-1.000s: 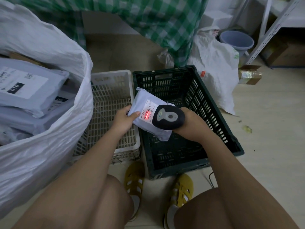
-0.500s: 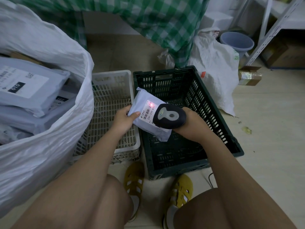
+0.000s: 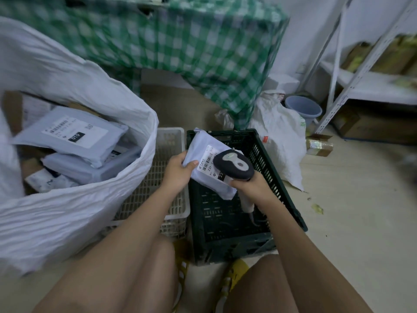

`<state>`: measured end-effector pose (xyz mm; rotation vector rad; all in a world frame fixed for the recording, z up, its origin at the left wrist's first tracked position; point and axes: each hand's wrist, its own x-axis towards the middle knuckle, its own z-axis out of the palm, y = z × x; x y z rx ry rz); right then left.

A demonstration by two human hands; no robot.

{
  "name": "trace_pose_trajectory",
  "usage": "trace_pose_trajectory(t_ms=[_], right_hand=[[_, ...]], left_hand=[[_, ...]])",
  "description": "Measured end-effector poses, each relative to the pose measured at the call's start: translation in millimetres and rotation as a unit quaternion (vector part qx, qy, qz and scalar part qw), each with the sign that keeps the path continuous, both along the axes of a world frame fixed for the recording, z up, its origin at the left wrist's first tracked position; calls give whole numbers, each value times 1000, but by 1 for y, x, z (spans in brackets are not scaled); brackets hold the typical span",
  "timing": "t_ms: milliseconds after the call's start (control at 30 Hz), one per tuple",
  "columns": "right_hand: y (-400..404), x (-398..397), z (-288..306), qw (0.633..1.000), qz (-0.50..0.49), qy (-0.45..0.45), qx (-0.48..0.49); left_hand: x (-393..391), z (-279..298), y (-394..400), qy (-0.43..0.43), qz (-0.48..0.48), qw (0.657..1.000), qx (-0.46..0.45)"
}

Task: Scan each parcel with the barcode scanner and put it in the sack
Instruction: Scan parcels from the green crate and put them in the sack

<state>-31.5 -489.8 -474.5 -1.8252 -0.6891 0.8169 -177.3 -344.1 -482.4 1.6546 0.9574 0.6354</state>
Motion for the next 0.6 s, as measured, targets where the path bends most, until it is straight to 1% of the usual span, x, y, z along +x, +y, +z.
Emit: trace_pose_trajectory(t_ms=[100, 200, 267, 400, 467, 600], right_hand=[[-9, -9, 33, 999, 12, 21, 39], [-10, -22, 71, 993, 46, 38, 99], [-5, -33, 98, 988, 59, 36, 135], [14, -61, 143, 981, 46, 16, 189], [29, -76, 158, 978, 41, 24, 204], [70, -106, 171, 980, 51, 20, 192]], left_hand=[[-12, 37, -7, -17, 7, 999, 34], [-25, 79, -12, -55, 16, 996, 65], [-37, 108, -12, -71, 27, 993, 96], [-75, 157, -2, -121, 65, 981, 134], [-101, 174, 8, -135, 91, 974, 157], [-158, 193, 37, -141, 176, 963, 151]])
